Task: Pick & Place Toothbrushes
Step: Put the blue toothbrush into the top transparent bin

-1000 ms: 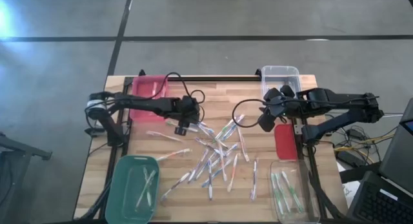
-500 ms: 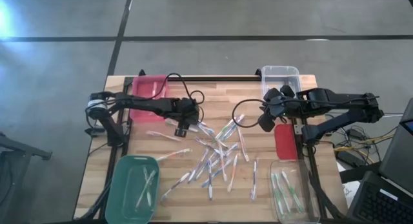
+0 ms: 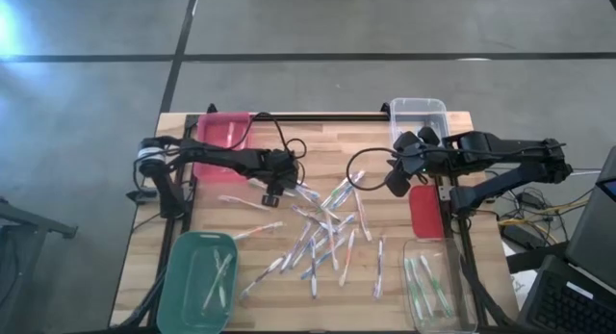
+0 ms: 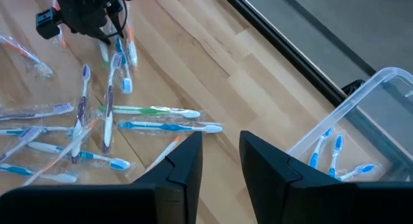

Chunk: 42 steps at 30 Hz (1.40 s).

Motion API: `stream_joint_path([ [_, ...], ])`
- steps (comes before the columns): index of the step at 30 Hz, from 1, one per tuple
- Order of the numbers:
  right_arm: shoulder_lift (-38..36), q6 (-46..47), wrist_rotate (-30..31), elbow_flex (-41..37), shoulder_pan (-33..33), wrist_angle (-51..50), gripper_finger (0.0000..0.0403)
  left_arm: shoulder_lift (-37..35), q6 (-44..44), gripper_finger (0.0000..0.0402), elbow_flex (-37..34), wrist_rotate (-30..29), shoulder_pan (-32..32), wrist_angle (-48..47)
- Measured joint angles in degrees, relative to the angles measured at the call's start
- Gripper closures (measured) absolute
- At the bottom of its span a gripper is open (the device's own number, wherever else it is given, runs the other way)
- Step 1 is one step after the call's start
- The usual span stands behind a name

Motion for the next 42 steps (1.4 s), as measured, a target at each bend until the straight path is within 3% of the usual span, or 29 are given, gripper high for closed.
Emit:
stream_joint_path([
  [8, 0.00, 0.00, 0.00, 0.00, 0.00, 0.01, 0.0290, 2.22, 0.10, 0.0294, -0.04, 0.09, 0.00, 0.59],
  [18, 0.00, 0.00, 0.02, 0.00, 0.00, -0.01, 0.0281, -0.65, 1.31, 0.0354, 0.23, -0.24, 0.00, 0.12],
  [25, 0.00, 0.00, 0.04, 0.00, 0.00, -0.01, 0.0274, -1.84, 1.31, 0.0366, 0.88, -0.88, -0.02, -3.85],
  [35, 0.00, -0.01, 0.07, 0.00, 0.00, -0.01, 0.0291, -1.94, 0.30, 0.0363, 6.76, -17.03, -2.69, -15.90],
  [42, 0.00, -0.04, 0.07, 0.00, 0.00, -0.05, 0.0319, -2.02, -4.86, 0.0363, 13.63, -18.07, -6.47, -24.12],
])
